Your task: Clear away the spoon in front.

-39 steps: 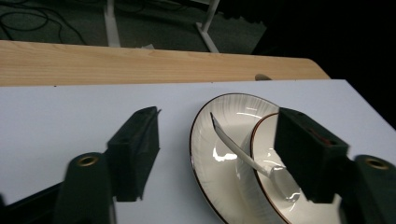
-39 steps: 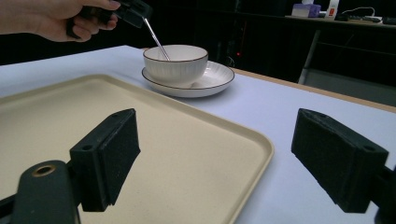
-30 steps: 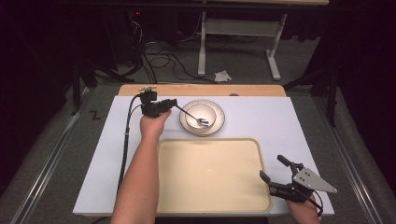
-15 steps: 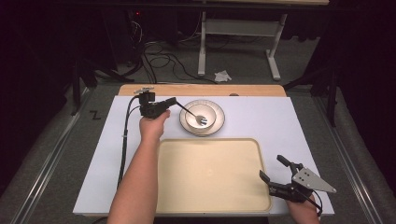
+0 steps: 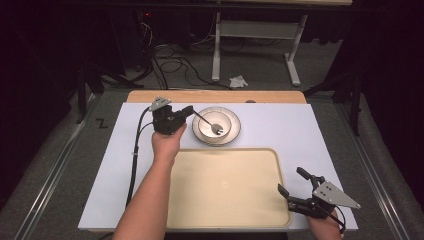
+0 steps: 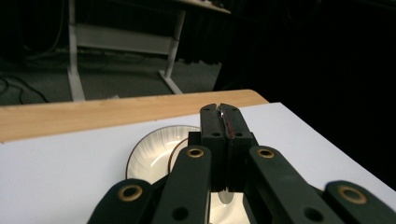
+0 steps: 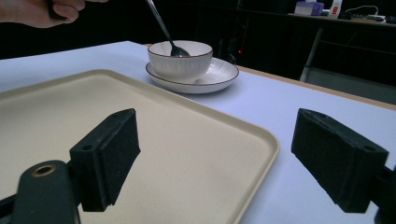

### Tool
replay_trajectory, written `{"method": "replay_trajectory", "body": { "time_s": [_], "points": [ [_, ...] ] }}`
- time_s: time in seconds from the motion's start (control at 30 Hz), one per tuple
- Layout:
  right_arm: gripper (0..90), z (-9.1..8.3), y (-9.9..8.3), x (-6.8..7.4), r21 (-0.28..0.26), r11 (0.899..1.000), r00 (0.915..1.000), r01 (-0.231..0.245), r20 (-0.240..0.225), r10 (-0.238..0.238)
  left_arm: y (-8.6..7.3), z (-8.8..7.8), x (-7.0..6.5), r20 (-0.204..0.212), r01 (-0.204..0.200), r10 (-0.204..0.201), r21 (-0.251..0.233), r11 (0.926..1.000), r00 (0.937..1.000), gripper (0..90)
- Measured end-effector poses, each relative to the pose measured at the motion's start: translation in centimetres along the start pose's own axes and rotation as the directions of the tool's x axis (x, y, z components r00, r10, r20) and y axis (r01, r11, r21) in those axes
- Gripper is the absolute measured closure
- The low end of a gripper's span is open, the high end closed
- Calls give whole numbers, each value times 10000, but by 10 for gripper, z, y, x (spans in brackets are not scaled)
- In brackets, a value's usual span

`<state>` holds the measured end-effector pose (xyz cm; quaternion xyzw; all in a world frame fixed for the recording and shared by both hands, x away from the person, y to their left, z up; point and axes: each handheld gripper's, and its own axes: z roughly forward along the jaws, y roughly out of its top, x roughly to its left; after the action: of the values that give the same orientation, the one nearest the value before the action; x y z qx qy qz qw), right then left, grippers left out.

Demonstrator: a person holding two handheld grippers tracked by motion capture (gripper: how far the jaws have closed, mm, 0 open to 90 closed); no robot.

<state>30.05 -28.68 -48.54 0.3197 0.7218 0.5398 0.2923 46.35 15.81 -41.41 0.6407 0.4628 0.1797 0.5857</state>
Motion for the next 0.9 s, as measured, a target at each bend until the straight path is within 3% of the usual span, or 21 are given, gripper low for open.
{"method": "replay_trajectory", "body": {
  "time_s": [0.07, 0.17, 0.43, 0.63, 0.9],
  "points": [
    [160, -1, 0, 0, -65, 10000, 10000, 24, 1, -24, 1, -5, -6, -128, -379, 377, -105, 9992, 9992, 898],
    [159, -2, 0, -1, -109, 9999, 10000, -36, 45, 36, 2, -12, -12, -198, -641, 635, -321, 9974, 9978, 898],
    [159, -2, 0, -1, -72, 9999, 9997, 106, 221, -105, 6, -30, -31, -328, -1464, 1439, -951, 9846, 9890, 898],
    [159, -2, -1, 0, -27, 9999, 9995, 127, 281, -126, 7, -42, -40, -445, -1836, 1794, -1236, 9752, 9828, 897],
    [160, -2, -1, -1, 33, 10000, 9996, 76, 276, -77, 2, -69, -47, -465, -2019, 1973, -1373, 9697, 9793, 897]
  ]
}}
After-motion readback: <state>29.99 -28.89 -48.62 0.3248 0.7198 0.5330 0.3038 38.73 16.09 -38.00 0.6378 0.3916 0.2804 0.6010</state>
